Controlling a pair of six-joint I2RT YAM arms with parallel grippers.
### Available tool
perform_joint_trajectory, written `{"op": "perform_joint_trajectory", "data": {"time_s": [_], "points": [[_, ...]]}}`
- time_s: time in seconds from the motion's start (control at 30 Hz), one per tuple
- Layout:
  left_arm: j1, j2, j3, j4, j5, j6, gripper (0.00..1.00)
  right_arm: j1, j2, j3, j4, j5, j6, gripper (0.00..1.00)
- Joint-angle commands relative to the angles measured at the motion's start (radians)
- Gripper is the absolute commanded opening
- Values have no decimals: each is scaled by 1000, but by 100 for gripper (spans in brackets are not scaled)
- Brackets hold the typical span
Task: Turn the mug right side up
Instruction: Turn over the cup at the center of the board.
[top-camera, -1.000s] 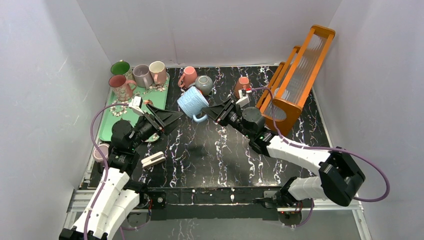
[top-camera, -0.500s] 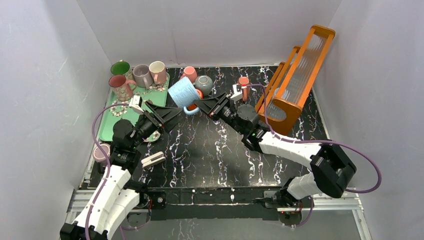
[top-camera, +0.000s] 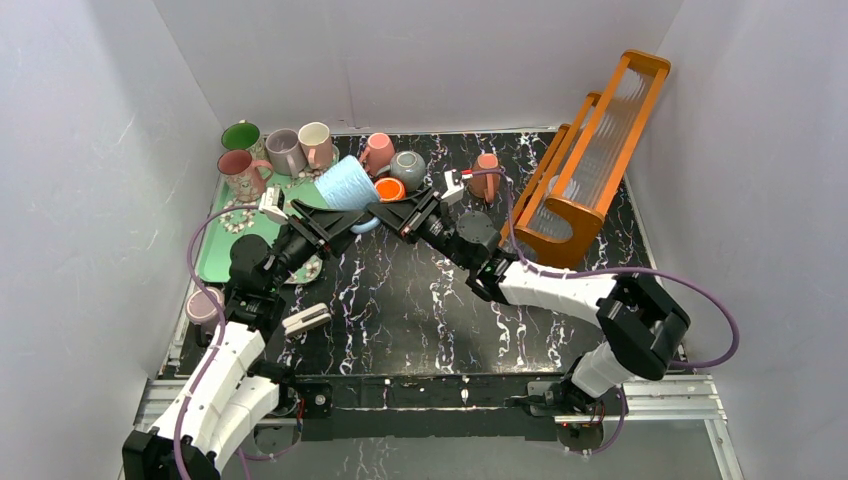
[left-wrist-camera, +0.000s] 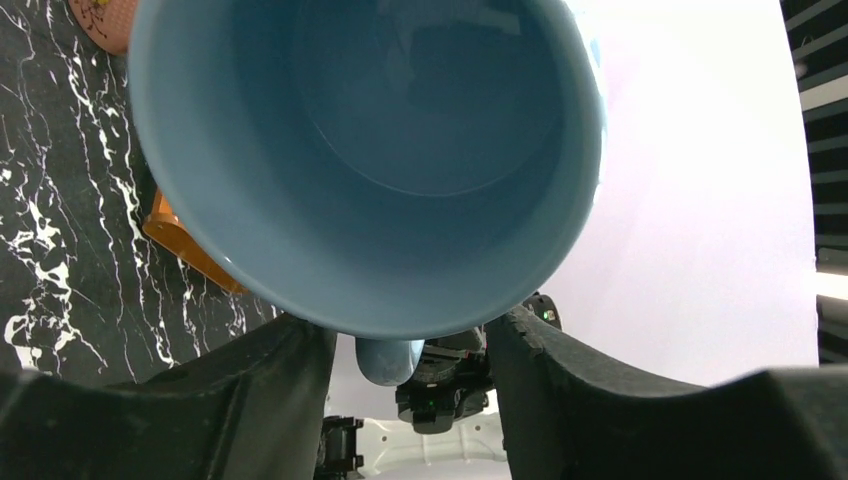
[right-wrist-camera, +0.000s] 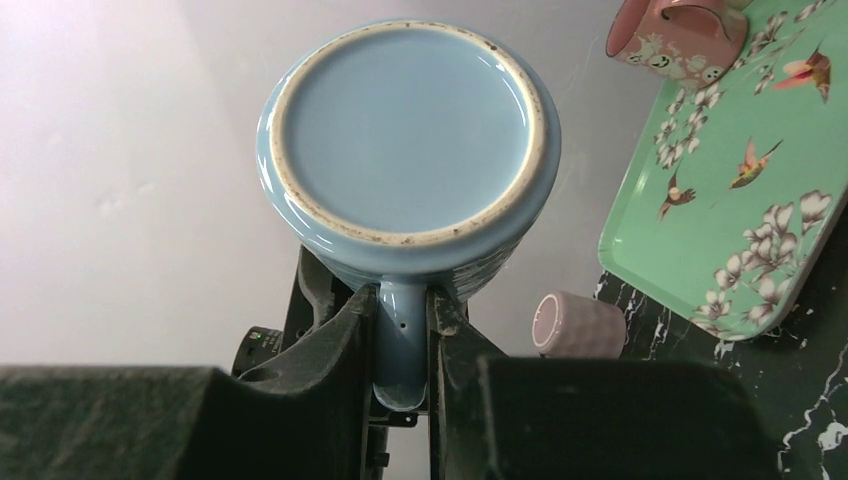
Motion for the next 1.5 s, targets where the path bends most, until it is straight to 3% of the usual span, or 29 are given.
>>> {"op": "perform_joint_trajectory", "data": {"time_s": [0.0, 0.2, 0.37, 0.67, 0.73, 0.97, 1.2, 1.33, 1.47], "points": [[-4, -5, 27, 75, -20, -11, 51, 28, 10, 85, 247, -25, 57, 1], [-4, 1, 41, 93, -27, 9, 38, 38, 28, 63, 257, -52, 74, 1], [-4, 24, 39, 131, -14, -6, 35, 46, 30, 44, 236, -98, 71, 1], [-4, 15, 49, 135, -11, 53, 0, 51, -4, -26, 187, -124, 20, 4], [-3, -2, 45, 105, -27, 90, 0, 51, -25, -42, 151, -116, -11, 11], [-3, -75, 56, -73, -124, 273, 0, 52, -119, -87, 14, -75, -99, 51], [-4, -57, 35, -89, -177, 359, 0, 49, -212, -141, -46, -35, -141, 77], [-3, -30, 62, -178, -228, 474, 0, 50, -273, -148, -120, -30, -205, 97], [-4, -17, 100, -278, -324, 611, 0, 50, -327, -140, -218, -49, -290, 99]]}}
